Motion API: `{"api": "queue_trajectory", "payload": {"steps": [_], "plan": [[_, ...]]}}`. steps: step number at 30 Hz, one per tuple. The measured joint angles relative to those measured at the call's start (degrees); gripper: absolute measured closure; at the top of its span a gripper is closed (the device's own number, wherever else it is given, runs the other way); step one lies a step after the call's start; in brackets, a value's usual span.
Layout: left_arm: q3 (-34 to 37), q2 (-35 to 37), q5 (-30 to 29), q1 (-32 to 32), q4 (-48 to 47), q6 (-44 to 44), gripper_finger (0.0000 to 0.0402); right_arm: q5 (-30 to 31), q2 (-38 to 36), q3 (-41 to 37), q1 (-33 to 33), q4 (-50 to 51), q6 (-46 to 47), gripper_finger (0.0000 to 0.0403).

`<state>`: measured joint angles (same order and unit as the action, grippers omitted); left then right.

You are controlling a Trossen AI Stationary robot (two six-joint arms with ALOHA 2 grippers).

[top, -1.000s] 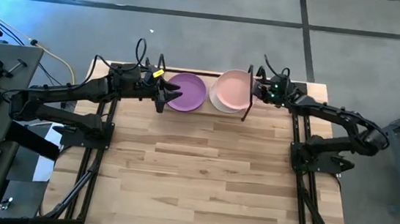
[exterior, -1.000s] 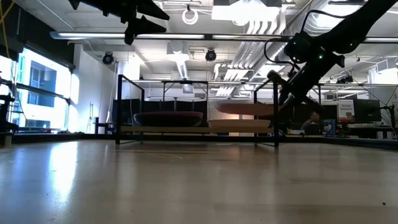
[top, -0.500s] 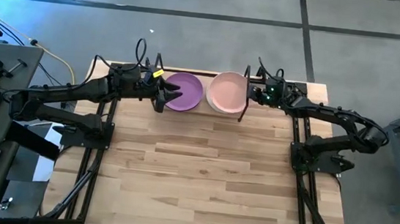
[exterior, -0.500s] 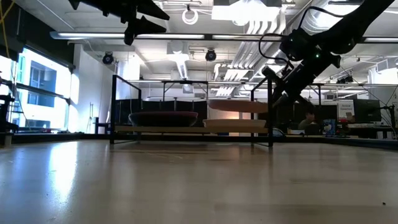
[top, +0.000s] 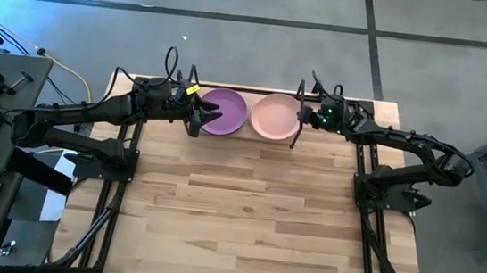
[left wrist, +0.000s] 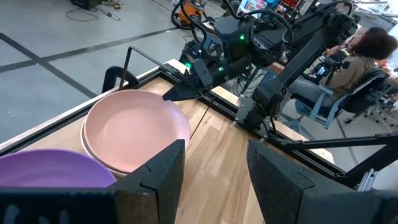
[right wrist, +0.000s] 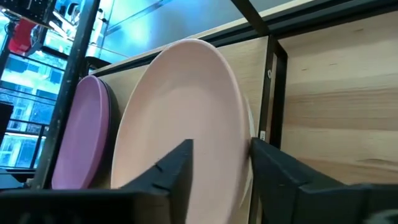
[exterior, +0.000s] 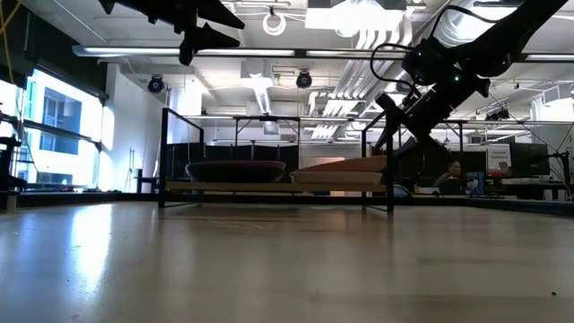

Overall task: Place and stack plates onto a shelf
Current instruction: Stack the pink plate on the white plate on the shelf

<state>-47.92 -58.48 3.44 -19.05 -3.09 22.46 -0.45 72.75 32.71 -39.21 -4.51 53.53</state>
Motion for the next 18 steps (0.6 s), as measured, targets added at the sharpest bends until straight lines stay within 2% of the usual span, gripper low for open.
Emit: {"api": "queue_trajectory", "payload": {"steps": [5,8,18], "plan": [[0.00,0.00,0.00,0.00,0.00,0.00,0.0241,-1.82,-0.04,0.00,-1.24,-0.03,-2.78,0.0229],[0.01,0.00,0.00,0.00,0.00,0.00,0.0241,-3.60,-0.62,0.00,-2.81,2.06,-4.52,0.0227],[0.02,0.00,0.00,0.00,-0.02,-0.03,0.0241,-2.51,-9.69,0.04,-8.80,11.14,-7.29,0.0229]]}}
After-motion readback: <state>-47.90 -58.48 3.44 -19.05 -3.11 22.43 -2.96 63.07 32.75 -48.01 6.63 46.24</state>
